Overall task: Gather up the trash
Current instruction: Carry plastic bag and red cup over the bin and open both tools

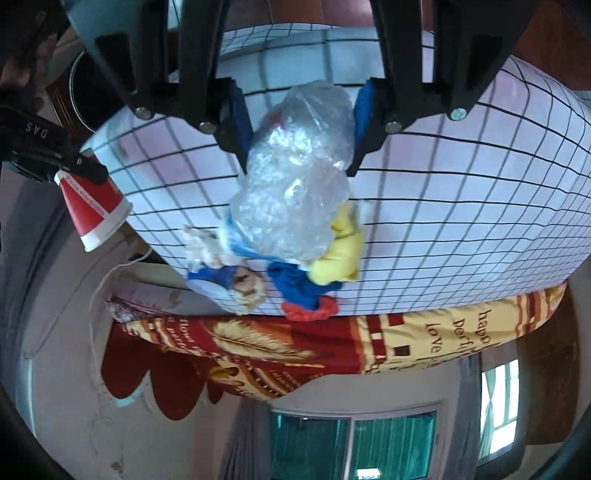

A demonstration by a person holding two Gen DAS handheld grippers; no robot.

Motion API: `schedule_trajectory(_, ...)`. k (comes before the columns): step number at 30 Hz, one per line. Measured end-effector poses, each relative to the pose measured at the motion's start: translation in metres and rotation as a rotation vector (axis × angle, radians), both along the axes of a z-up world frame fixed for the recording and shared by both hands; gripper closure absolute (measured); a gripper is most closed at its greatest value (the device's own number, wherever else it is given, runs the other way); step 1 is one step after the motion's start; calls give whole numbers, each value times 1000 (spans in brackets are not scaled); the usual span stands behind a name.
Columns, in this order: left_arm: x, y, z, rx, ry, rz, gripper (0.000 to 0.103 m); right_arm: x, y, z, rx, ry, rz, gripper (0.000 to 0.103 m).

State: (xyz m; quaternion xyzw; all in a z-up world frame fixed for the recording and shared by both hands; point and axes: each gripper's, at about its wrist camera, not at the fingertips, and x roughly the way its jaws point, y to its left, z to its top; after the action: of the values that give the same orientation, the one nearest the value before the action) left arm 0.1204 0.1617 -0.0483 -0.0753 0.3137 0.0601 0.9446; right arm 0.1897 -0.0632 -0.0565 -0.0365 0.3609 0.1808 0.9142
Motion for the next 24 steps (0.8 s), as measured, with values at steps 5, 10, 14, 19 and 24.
schedule_trajectory(5,-3,-29,7,7,-11,-47,55,-10,-32,5,9,-7,-45,43)
schedule_trajectory(10,-2,-56,12,15,-19,-99,55,-18,-61,8,12,-13,-88,43)
schedule_trajectory(14,1,-78,13,19,-22,-143,55,-23,-86,8,8,-16,-127,43)
schedule_trajectory(19,7,-108,12,18,-22,-203,55,-29,-121,5,3,-10,-189,43)
schedule_trajectory(24,12,-136,9,15,-19,-260,55,-34,-152,3,-3,-6,-241,43)
